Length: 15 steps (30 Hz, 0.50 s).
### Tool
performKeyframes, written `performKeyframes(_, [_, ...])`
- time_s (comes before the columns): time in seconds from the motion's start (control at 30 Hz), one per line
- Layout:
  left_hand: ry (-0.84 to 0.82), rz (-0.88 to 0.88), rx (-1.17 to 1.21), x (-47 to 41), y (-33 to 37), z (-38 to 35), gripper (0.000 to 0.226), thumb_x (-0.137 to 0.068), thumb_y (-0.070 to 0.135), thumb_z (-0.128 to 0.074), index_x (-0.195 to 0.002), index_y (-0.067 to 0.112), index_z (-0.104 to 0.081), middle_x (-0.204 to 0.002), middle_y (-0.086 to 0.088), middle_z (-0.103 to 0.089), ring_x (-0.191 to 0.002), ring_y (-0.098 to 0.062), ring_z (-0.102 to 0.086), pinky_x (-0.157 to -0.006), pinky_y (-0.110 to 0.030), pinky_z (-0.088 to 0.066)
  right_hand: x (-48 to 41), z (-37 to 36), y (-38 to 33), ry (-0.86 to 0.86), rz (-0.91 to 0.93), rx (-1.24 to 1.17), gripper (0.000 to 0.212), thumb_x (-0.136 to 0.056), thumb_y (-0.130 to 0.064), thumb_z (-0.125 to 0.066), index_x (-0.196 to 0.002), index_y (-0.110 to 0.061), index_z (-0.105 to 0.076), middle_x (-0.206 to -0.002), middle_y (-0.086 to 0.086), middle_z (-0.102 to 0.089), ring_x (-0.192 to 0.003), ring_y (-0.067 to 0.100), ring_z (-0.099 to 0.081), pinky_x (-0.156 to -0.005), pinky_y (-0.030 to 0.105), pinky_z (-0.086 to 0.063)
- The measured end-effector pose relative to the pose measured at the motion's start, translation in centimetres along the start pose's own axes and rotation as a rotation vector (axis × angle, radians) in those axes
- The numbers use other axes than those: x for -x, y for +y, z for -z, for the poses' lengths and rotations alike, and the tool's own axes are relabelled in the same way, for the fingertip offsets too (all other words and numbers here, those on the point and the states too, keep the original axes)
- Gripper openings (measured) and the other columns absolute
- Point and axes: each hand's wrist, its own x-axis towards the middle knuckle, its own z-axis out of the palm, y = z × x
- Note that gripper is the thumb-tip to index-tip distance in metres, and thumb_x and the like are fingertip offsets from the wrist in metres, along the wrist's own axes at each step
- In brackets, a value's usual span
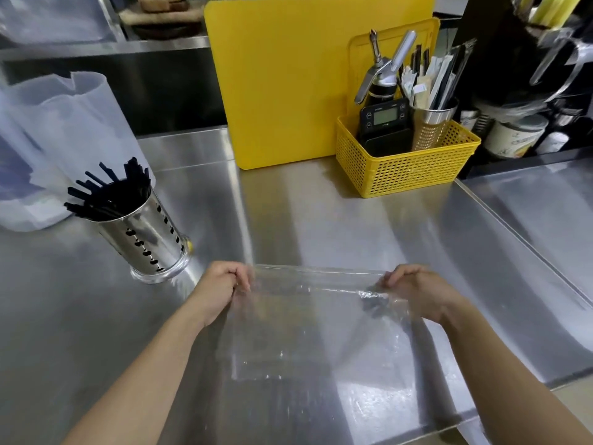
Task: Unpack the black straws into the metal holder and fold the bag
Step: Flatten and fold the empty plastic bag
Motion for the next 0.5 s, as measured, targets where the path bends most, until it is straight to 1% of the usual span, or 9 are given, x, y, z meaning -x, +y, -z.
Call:
performKeyframes(0.03, [-0.002,0.014,0.057,0.0,0.1,0.1,0.058,-0.072,-0.026,-0.028,-0.040,0.012,-0.059,-0.054,0.004,-0.062,-0.051,-0.010,-0.055,-0.051,-0.025,-0.042,0.0,-0.2,-0.1,-0.009,0.003,-0.008,0.041,-0.072,0.024,-0.036,-0.050,0.001,-0.062,-0.063,0.020,-0.066,-0.057,0.034,-0.067,-0.047,0.036,-0.055])
performKeyframes(0.1, [-0.054,0.036,0.183,0.0,0.2,0.3,0.044,-0.083,-0.015,-0.034,-0.061,0.007,-0.065,-0.069,-0.002,-0.066,-0.062,-0.012,-0.060,-0.054,-0.029,-0.052,-0.2,-0.2,-0.4,0.005,0.012,-0.022,0.041,-0.073,0.022,-0.036,-0.054,0.000,-0.065,-0.067,0.017,-0.069,-0.061,0.032,-0.069,-0.048,0.034,-0.056])
performKeyframes(0.2, [-0.089,0.056,0.255,0.0,0.2,0.6,0.028,-0.089,0.008,-0.041,-0.079,0.007,-0.067,-0.079,-0.008,-0.066,-0.075,-0.023,-0.059,-0.071,-0.044,-0.050,-0.8,-0.1,-0.7,0.056,0.031,0.017,0.040,-0.073,0.014,-0.036,-0.058,-0.003,-0.069,-0.073,0.014,-0.073,-0.064,0.026,-0.069,-0.051,0.021,-0.052])
performKeyframes(0.23, [-0.069,0.043,0.193,0.0,0.3,0.6,0.022,-0.089,0.012,-0.047,-0.082,0.009,-0.068,-0.081,-0.008,-0.066,-0.076,-0.023,-0.059,-0.072,-0.043,-0.049,-0.9,-0.1,-0.8,0.072,0.038,0.060,0.038,-0.072,0.011,-0.037,-0.059,-0.003,-0.069,-0.075,0.015,-0.072,-0.065,0.026,-0.066,-0.051,0.019,-0.049])
performKeyframes(0.27, [-0.046,0.012,0.098,0.1,0.3,0.5,0.012,-0.086,0.012,-0.056,-0.085,0.013,-0.068,-0.084,-0.008,-0.066,-0.074,-0.022,-0.058,-0.069,-0.037,-0.050,-1.0,-0.2,-0.9,0.090,0.055,0.116,0.037,-0.072,0.010,-0.037,-0.060,-0.004,-0.069,-0.080,0.017,-0.070,-0.069,0.025,-0.062,-0.053,0.020,-0.047])
performKeyframes(0.3, [-0.026,-0.029,0.009,0.2,0.5,0.2,0.010,-0.082,0.008,-0.064,-0.086,0.016,-0.067,-0.086,-0.008,-0.065,-0.071,-0.020,-0.057,-0.062,-0.028,-0.051,-1.1,-0.3,-1.1,0.112,0.087,0.182,0.037,-0.071,0.011,-0.036,-0.060,-0.004,-0.069,-0.086,0.018,-0.069,-0.076,0.023,-0.060,-0.059,0.020,-0.045])
performKeyframes(0.33, [-0.014,-0.070,-0.052,0.2,0.5,0.0,0.019,-0.077,0.001,-0.067,-0.087,0.018,-0.066,-0.086,-0.008,-0.064,-0.068,-0.020,-0.056,-0.056,-0.022,-0.049,-1.1,-0.4,-1.2,0.141,0.136,0.259,0.038,-0.071,0.012,-0.036,-0.060,-0.005,-0.068,-0.092,0.018,-0.067,-0.082,0.020,-0.059,-0.065,0.021,-0.044])
performKeyframes(0.4, [-0.017,-0.120,-0.078,0.3,1.0,-0.5,0.032,-0.075,-0.012,-0.065,-0.085,0.019,-0.063,-0.088,-0.007,-0.064,-0.068,-0.018,-0.059,-0.058,-0.022,-0.052,-1.0,-0.8,-1.8,0.198,0.264,0.420,0.037,-0.073,0.015,-0.038,-0.066,-0.006,-0.068,-0.098,0.013,-0.065,-0.089,0.015,-0.058,-0.072,0.019,-0.044])
performKeyframes(0.5, [-0.075,-0.176,-0.153,0.3,1.6,-0.6,0.036,-0.075,-0.016,-0.062,-0.084,0.019,-0.063,-0.086,-0.007,-0.066,-0.072,-0.016,-0.065,-0.062,-0.023,-0.056,-0.8,-2.0,-3.1,0.194,0.374,0.641,0.031,-0.078,0.013,-0.049,-0.088,-0.011,-0.067,-0.101,0.004,-0.061,-0.095,0.015,-0.055,-0.074,0.014,-0.044])
